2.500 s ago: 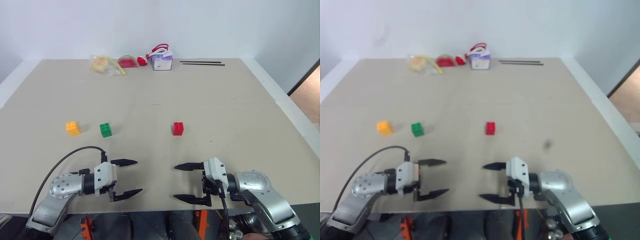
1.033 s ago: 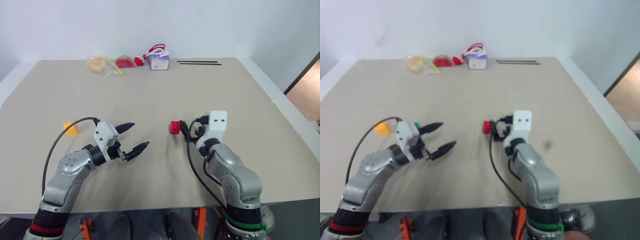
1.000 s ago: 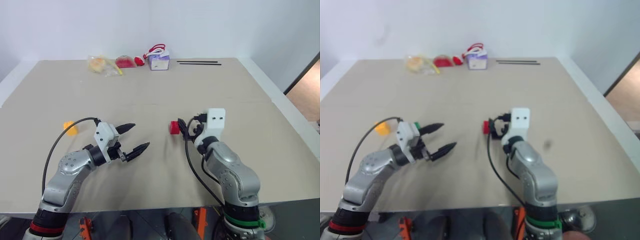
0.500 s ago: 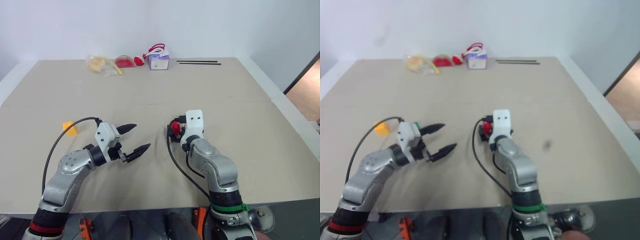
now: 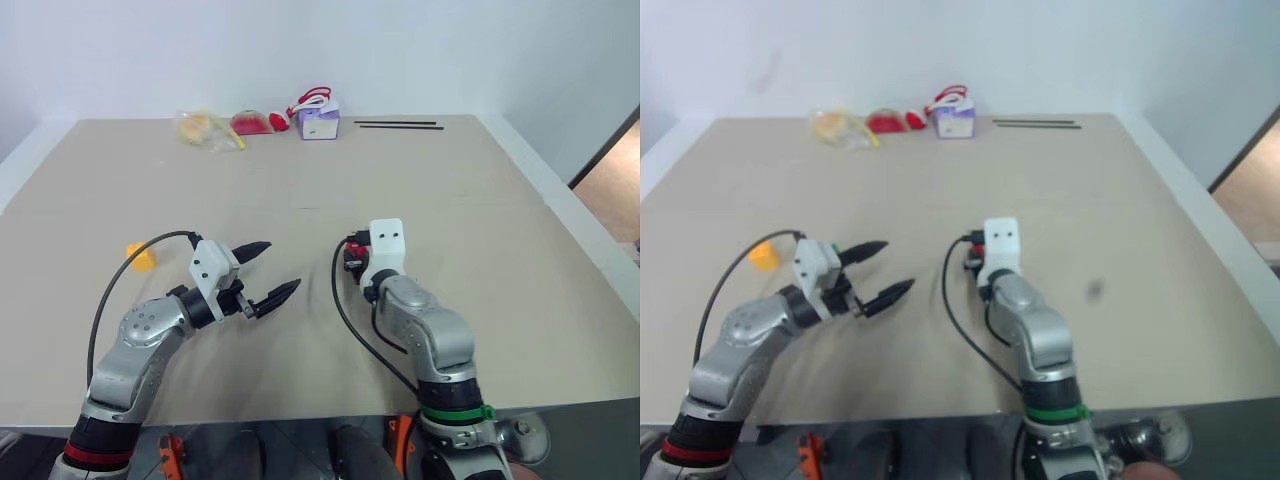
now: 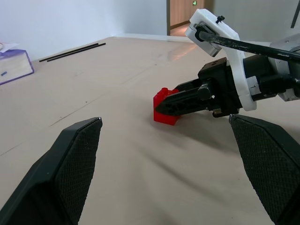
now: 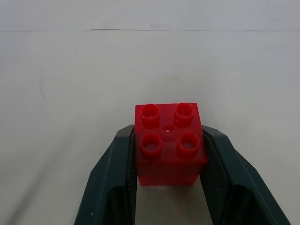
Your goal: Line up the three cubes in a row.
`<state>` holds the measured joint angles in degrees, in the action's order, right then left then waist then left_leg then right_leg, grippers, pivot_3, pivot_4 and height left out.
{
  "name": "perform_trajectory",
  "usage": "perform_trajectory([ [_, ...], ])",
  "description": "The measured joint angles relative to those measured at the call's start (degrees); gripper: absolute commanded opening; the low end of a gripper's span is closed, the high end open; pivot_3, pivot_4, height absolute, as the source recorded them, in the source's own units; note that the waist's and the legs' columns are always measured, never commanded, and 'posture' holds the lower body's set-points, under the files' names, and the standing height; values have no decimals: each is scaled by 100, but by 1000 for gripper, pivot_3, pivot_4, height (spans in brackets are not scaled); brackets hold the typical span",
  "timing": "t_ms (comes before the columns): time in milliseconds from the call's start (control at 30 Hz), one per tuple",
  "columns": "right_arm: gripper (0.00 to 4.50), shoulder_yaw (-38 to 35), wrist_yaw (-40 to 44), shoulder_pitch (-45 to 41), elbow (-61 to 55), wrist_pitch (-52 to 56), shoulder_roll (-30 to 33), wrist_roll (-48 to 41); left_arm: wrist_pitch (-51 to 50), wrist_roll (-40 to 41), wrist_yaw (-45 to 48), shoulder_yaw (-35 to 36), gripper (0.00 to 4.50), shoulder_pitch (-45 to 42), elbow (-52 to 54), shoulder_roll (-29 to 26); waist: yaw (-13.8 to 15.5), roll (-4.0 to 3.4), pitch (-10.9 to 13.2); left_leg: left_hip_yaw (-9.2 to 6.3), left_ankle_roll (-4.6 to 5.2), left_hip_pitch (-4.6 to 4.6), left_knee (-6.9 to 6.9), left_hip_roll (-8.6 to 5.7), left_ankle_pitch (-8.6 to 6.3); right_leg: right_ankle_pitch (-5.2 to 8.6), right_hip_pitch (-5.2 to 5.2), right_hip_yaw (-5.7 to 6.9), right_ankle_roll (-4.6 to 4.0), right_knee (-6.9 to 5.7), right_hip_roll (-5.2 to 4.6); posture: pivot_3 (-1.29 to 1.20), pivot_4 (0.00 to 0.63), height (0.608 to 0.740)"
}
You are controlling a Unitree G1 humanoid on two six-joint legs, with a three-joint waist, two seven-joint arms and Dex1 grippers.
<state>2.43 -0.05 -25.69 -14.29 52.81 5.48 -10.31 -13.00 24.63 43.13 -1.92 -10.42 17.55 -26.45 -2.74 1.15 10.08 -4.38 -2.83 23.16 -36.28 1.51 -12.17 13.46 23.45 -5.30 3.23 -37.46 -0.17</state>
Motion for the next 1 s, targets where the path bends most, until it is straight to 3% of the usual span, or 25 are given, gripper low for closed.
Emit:
perform_trajectory([
  [33,1246,-38,261,5,-43,-30,221,-60,-8,32,75,1,4500,0,1,-56,2,-1,0,0,0,2,0,-1,0,1,0,0,2,1,-1,0,150,740],
  [100,1246,71,1430,106,-214,-401,1320,-285,-54,132,385,3,4500,4,25,-282,3,-6,6,2,0,7,1,-7,0,3,-1,-3,4,11,-7,0,150,740],
  [200,1246,158,3640,510,-456,-1444,2868,-699,-39,265,1083,-2,4500,31,34,-702,-6,-6,8,11,15,1,10,-3,-11,12,-4,-5,8,21,-5,0,150,740],
  [300,1246,285,5423,764,-490,-2002,3659,-1224,92,317,1671,-40,4500,-26,-20,-904,-37,-6,9,21,41,-10,16,8,-26,17,-2,-12,0,20,7,0,150,740],
  [400,1246,525,6501,769,-488,-2529,4016,-1360,170,375,2177,-55,4500,-122,-108,-1084,-51,-2,11,22,42,-13,13,22,-26,14,-1,-13,-6,19,23,0,150,740],
  [600,1246,1083,6959,484,34,-3352,3812,-928,318,400,2728,-53,4500,-163,-268,-1237,-49,10,19,33,41,-13,-2,19,-26,19,-3,-25,-20,19,19,0,150,740],
  [933,1246,1326,7027,282,678,-3464,3516,-545,321,391,2619,-33,4500,-15,-250,-1243,-2,19,25,35,41,-8,-3,16,-26,6,0,-27,3,19,14,0,150,740],
  [1000,2317,1354,7138,253,681,-3441,3544,-522,321,384,2581,-24,4500,7,-228,-1260,-3,19,25,35,41,-9,-3,16,-26,5,-1,-28,4,19,14,0,150,740],
])
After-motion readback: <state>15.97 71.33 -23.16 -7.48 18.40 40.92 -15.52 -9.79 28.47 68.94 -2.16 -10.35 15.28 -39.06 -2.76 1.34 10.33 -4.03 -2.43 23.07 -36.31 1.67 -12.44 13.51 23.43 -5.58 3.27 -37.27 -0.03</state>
